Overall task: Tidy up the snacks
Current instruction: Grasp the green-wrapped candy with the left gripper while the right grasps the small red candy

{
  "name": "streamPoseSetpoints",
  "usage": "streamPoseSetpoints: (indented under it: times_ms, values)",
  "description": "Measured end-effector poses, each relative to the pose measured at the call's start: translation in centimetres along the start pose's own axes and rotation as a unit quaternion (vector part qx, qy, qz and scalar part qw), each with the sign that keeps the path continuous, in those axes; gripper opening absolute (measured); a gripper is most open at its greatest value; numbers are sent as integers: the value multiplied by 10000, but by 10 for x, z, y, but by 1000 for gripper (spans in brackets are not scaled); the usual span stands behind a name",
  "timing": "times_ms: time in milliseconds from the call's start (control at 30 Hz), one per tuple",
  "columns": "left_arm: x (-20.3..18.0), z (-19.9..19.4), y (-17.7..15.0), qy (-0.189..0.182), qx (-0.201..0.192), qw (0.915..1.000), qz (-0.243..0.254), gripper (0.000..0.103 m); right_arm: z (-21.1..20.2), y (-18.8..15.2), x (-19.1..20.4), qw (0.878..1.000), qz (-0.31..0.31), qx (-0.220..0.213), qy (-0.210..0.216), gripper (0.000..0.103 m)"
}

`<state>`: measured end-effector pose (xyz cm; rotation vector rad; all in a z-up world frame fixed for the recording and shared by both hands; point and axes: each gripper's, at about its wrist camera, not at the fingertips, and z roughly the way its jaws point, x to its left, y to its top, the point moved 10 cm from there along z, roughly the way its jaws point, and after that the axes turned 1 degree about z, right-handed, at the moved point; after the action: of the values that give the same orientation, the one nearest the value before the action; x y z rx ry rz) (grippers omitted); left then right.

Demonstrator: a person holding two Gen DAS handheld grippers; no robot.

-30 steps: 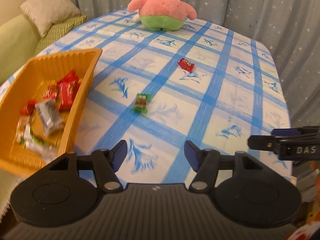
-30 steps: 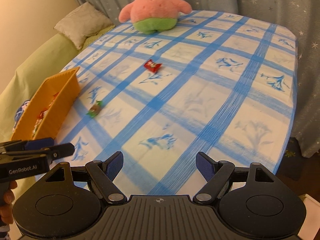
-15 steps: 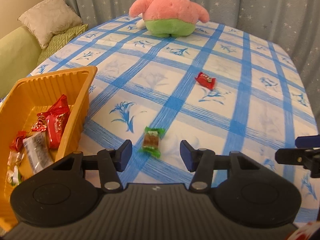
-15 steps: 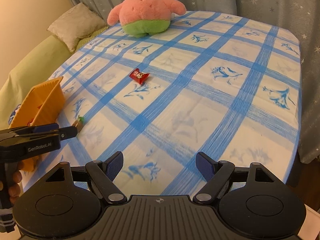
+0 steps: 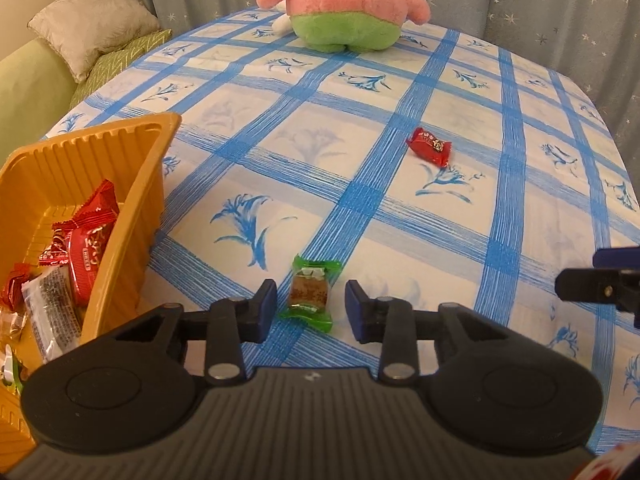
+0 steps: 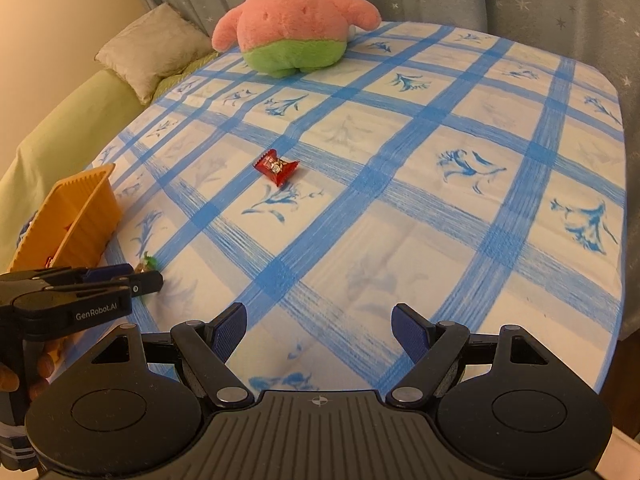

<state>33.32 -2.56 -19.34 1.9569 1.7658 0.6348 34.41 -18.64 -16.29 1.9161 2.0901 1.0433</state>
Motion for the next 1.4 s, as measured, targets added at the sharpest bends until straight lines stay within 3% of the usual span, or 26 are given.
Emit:
streamPoseSetpoints:
  times_ms: [100, 467, 733, 867, 1333, 1400]
  values:
    - [-1, 1, 1, -14, -18, 10000, 16, 21, 4, 6, 2, 9999, -97, -54, 35, 79]
    - [3, 0, 9, 48, -66, 9999, -96, 18, 25, 35, 16, 9961, -784, -308, 267, 79]
    - [13, 4, 26, 161, -166, 9994, -272, 18, 51, 62, 31, 9856, -1575, -518, 320, 79]
    - [16, 8, 32, 192, -170, 9991, -349, 18, 68, 75, 37, 9804, -1861, -545, 350, 64]
    - [26, 15, 42, 242, -184, 9980, -555, 18, 114, 91, 48, 9667, -2503, -455, 268, 39]
    - [27, 15, 42, 255, -180, 9979, -567, 18, 117, 90, 50, 9657, -2545, -427, 271, 32]
